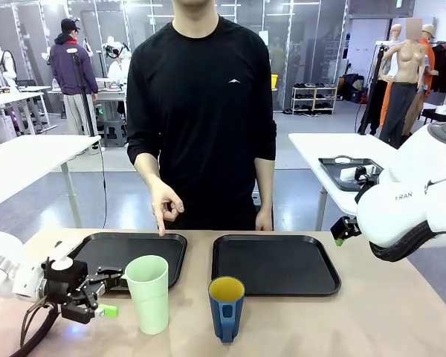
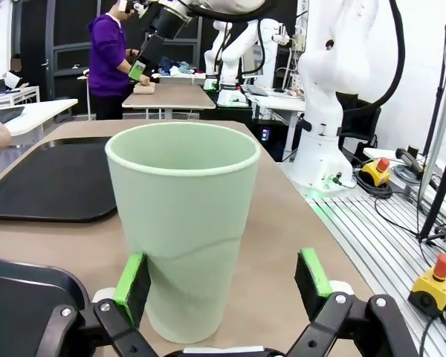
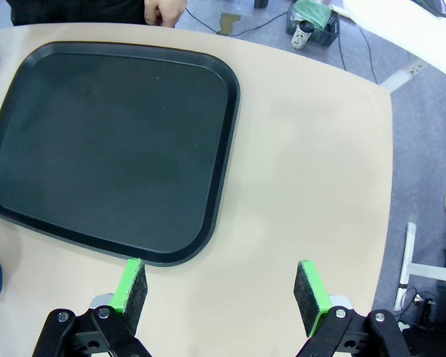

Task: Sort and store the cups by type.
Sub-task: Pick up the Reusable plastic cup.

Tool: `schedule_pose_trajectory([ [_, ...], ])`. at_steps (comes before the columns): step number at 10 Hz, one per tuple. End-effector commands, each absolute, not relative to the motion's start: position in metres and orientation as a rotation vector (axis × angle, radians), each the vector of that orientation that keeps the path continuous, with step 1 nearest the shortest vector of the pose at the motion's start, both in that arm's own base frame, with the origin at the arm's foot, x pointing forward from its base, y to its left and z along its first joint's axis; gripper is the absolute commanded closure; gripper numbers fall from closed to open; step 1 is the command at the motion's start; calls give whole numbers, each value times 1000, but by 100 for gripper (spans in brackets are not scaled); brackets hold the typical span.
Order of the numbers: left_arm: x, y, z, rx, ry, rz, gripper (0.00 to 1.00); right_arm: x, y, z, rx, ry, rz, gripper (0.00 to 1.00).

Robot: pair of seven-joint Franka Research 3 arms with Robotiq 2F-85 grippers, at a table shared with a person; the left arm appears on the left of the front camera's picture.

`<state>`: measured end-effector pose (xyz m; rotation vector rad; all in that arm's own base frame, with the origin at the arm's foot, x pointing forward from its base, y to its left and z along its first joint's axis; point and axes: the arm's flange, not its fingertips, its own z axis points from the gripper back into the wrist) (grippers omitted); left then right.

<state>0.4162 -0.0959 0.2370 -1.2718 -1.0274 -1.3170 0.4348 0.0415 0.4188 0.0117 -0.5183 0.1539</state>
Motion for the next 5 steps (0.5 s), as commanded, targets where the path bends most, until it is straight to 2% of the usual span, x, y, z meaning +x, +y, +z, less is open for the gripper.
schedule_pose_trajectory([
  [1,424,-104,229,-1241,-1081,-1318,0,435,41,418,13,-520,153,0],
  [5,431,-118,227,-1264,-1120,-1285,0,435,41,418,13,-520,153,0],
])
